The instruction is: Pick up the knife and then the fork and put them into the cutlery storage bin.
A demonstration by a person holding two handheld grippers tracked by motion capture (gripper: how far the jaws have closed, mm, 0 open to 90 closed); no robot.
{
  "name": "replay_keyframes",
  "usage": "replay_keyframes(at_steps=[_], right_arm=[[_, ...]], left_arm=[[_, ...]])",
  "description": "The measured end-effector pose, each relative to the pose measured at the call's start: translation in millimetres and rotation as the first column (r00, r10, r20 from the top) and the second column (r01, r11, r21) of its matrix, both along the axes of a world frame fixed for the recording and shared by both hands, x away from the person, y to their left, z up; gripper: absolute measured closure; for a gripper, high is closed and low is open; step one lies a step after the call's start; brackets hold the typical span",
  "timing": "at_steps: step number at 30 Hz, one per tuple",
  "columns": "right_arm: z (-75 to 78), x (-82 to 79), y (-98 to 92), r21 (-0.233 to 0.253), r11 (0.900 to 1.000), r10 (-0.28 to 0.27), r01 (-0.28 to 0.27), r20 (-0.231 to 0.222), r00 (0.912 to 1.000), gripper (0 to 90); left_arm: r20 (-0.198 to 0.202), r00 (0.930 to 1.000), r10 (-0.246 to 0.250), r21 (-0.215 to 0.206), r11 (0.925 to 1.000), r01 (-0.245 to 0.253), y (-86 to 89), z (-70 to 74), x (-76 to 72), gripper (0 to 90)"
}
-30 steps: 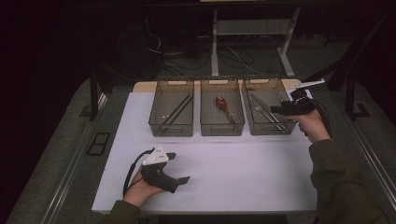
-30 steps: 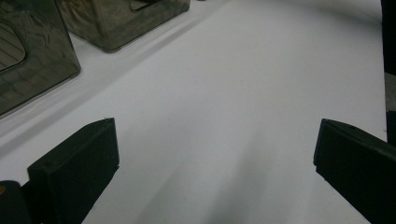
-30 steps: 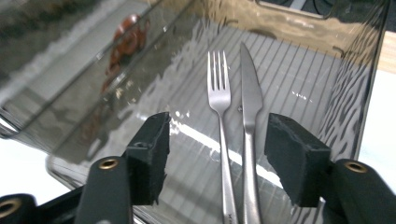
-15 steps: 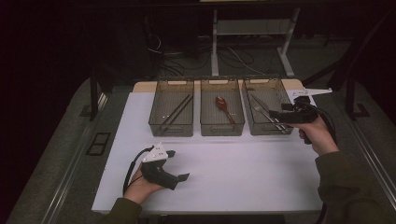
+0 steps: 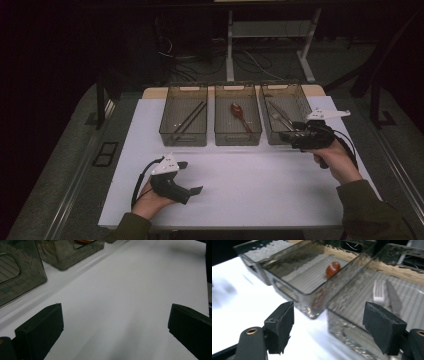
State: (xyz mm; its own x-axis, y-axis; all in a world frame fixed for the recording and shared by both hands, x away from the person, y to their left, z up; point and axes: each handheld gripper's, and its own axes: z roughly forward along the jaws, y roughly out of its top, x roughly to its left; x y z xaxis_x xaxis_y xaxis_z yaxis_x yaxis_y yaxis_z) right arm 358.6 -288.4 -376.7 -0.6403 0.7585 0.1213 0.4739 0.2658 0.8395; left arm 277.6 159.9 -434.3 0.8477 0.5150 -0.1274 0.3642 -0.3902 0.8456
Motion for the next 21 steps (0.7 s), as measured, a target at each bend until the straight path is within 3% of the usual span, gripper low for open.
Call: replay_keyframes(at_steps=[12,21], right_arm=[[-12.7,-38.8,10.4,0.030,0.995,0.090,-0.091,0.016,0.9958,21.5],[-25.7,-59.7,9.6,0.044,0.993,0.110,-0.112,0.029,0.9935,18.8]], left_arm=[[0.001,1.0000,0.002,0.001,1.0000,-0.002,1.1,1.0,-1.9,0.0],[0.004,1.0000,0.002,0.002,1.0000,-0.002,2.4,1.4,-3.1,0.0]])
